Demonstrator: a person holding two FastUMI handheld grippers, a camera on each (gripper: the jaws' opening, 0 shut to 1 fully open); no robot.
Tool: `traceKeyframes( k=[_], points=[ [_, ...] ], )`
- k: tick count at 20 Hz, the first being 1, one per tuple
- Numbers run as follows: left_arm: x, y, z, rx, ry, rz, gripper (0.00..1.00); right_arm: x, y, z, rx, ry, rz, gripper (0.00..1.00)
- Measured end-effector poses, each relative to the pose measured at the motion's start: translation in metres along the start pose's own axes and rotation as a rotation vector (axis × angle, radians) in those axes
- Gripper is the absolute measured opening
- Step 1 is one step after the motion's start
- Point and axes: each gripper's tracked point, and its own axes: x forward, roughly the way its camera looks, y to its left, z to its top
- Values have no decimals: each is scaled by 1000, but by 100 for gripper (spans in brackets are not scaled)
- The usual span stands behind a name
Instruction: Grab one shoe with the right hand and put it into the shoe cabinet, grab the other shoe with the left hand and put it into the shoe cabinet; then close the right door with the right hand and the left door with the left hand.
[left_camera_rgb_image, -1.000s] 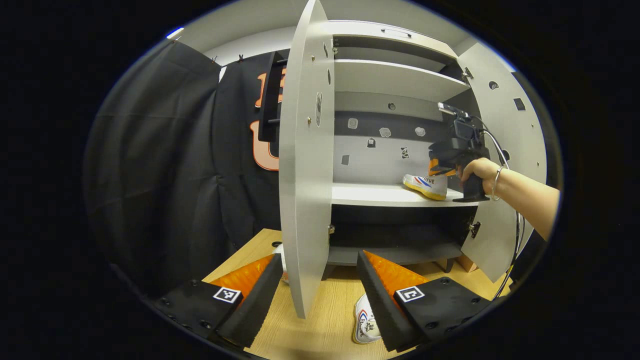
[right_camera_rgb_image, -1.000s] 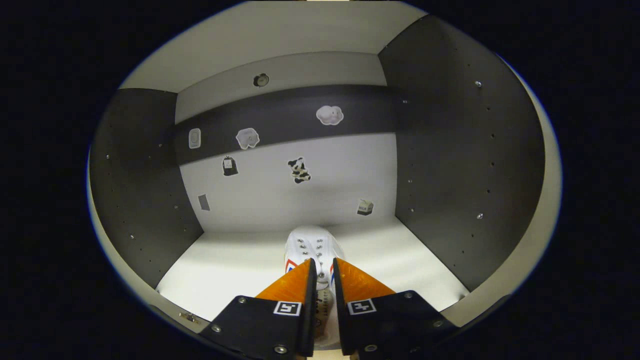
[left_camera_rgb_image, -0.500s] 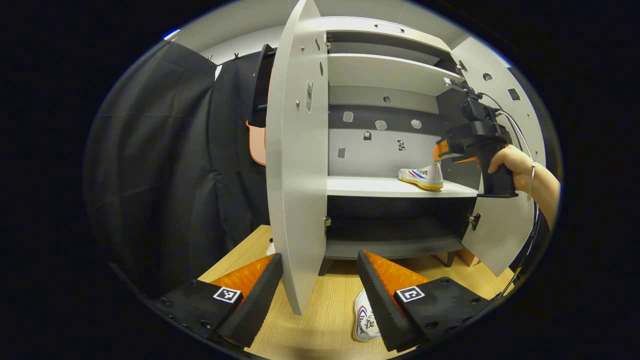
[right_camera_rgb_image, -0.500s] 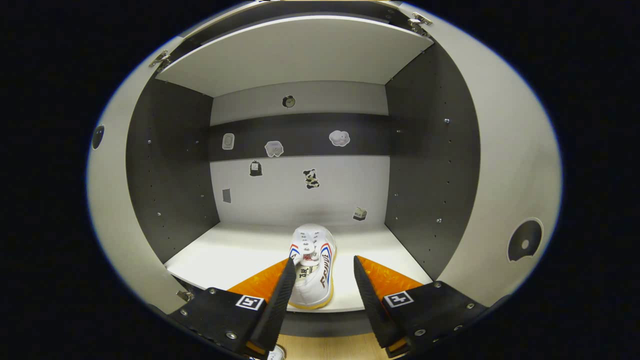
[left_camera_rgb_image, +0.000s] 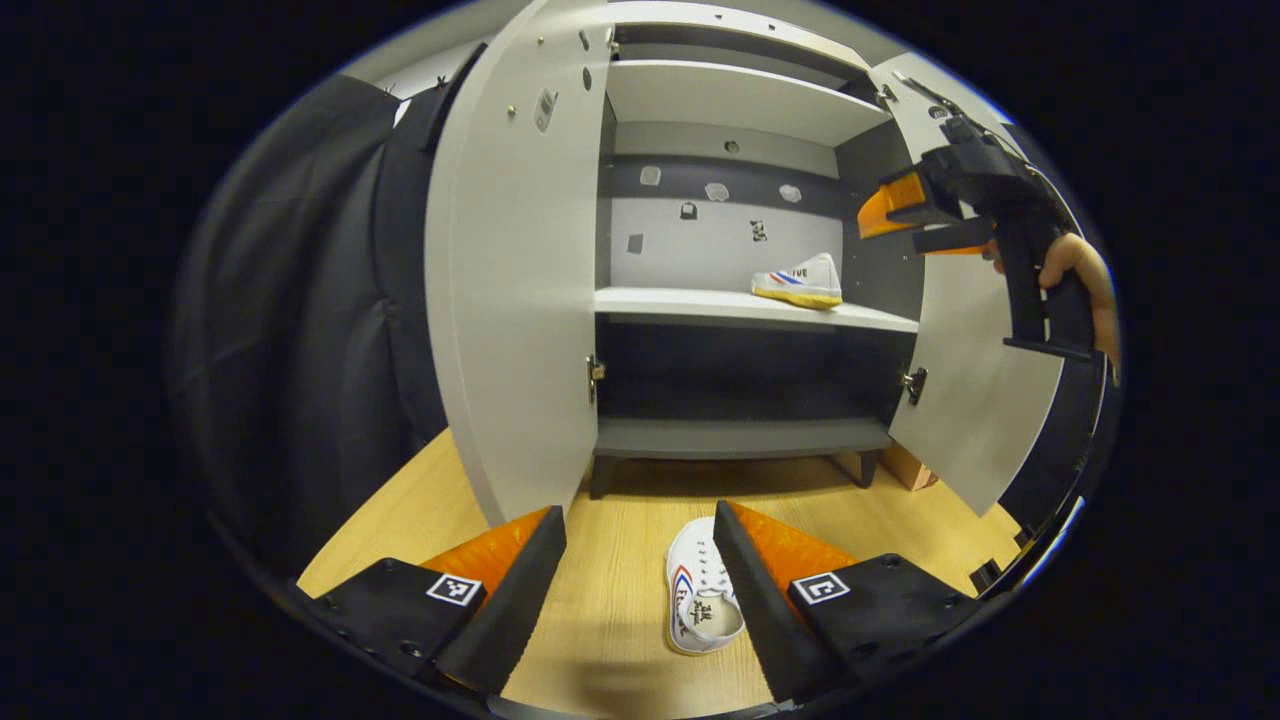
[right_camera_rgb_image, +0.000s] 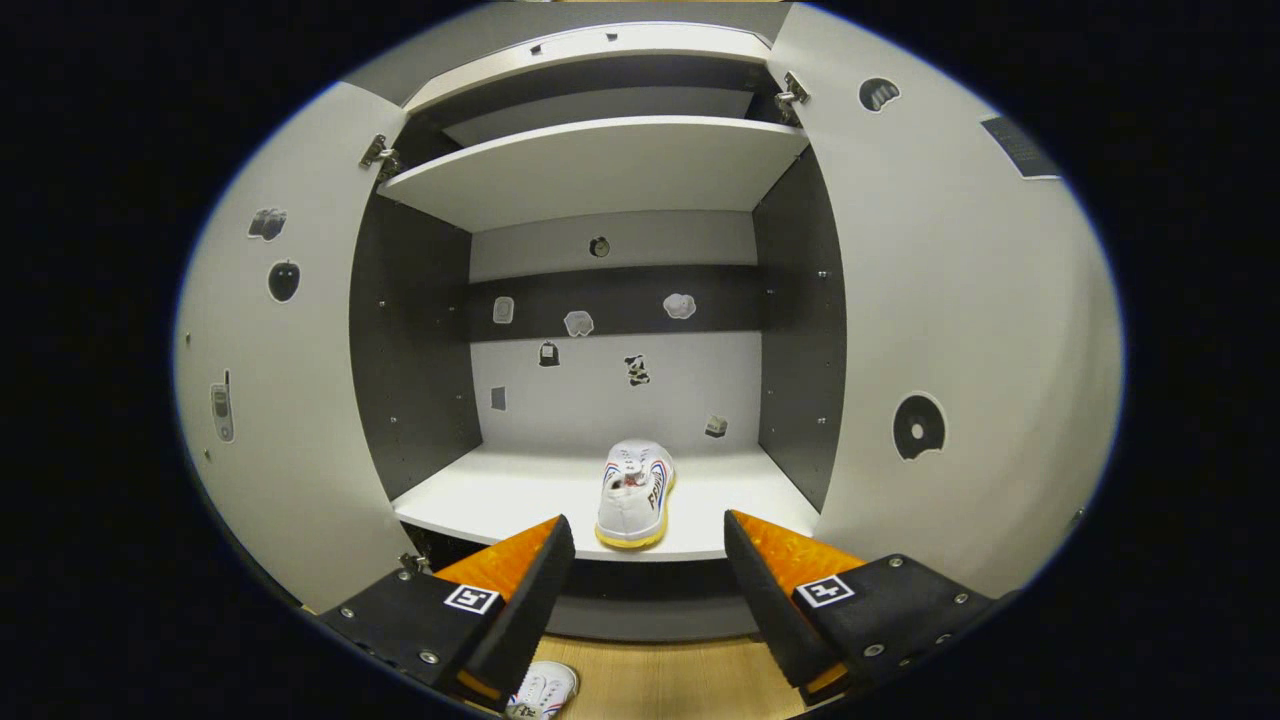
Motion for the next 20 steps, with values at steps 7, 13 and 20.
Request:
traceKeyframes(
  k=[7,13,20],
  points=[
    [66,-19,-65,43,151,-67,97,-41,-12,-28,14,26,-8,92],
    [106,-30,-132,73,331,-116,98,-64,-26,-38,24,48,-34,92],
    [120,-33,-171,108,466,-144,100,-83,-25,-40,73,61,-14,93]
  ],
)
